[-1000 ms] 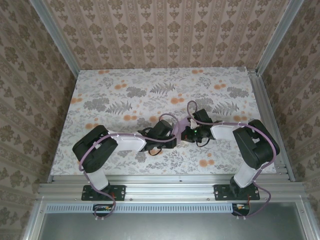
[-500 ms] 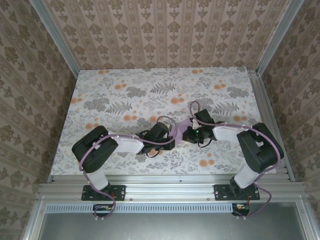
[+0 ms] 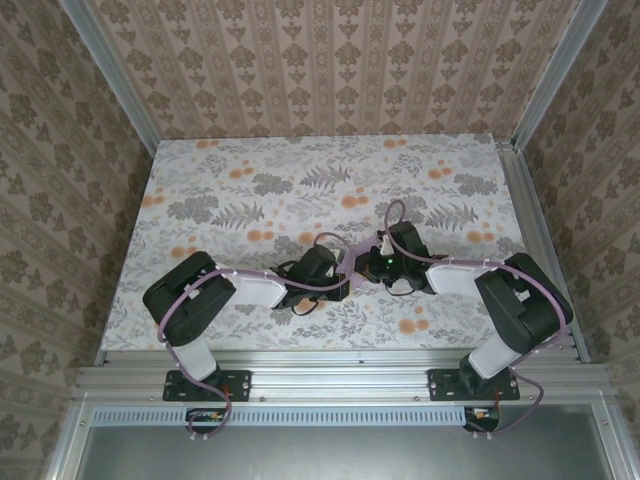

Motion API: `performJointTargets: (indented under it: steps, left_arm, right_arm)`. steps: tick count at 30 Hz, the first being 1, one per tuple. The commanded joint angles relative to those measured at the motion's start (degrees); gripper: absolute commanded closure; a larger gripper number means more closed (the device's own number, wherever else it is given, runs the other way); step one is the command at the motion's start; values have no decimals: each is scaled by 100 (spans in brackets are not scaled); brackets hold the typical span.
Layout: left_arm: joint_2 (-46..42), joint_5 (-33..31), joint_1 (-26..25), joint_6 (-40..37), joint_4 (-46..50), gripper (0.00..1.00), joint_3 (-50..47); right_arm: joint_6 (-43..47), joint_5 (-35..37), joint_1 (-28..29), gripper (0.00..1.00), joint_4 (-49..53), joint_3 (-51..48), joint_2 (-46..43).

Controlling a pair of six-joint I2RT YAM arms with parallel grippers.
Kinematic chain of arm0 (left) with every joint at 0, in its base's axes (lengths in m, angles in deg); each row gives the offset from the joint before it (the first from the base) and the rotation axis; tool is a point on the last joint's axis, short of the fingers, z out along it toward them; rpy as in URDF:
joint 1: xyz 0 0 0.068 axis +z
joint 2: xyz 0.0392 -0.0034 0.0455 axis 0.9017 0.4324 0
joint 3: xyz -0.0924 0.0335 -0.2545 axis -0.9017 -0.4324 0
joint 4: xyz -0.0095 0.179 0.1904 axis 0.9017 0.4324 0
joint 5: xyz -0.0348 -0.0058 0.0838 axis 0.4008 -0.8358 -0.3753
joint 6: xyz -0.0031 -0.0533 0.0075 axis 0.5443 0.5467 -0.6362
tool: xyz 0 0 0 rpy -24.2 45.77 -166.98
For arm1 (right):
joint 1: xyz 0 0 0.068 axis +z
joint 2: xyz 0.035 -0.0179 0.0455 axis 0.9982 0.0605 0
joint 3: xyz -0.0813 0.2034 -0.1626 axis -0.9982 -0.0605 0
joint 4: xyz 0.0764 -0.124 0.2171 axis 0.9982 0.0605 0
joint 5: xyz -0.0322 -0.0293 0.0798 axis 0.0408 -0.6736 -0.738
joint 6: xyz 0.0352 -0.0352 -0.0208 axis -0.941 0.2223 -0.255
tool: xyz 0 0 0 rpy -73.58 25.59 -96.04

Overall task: Fold a paper plane with a square sheet of paper (pick it up from the middle)
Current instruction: Fold the triangle a second time at the center of the table.

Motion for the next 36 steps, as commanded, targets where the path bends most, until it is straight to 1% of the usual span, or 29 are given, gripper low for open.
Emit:
performJointTargets:
  steps: [1,3,9,18,24,27,36]
  left_arm:
    - [59,28,37,-229,726,90,-148]
    - [81,58,38,-251,731,90,-136]
    - [78,34,39,-419,957,90,-67]
    - [88,1,35,-729,1408,90,32]
    - [80,-51,3,-896,1672,90,56]
    - [69,-74,6,-941,1743,90,58]
    - [69,-39,2,-956,1808,90,-14]
  right_arm:
    - [-365,-93,108,90,-421,114,272]
    - [-327,-65,146,91,-335,174,443]
    - [-340,-156,145,91,-517,258,841]
    - [-100,192,136,90,-225,470,1201]
    - [242,727,128,92,584,796,1181]
    - [341,946,111,92,827,883,1189]
    - [490,1061,-142,93,885,1138,1290]
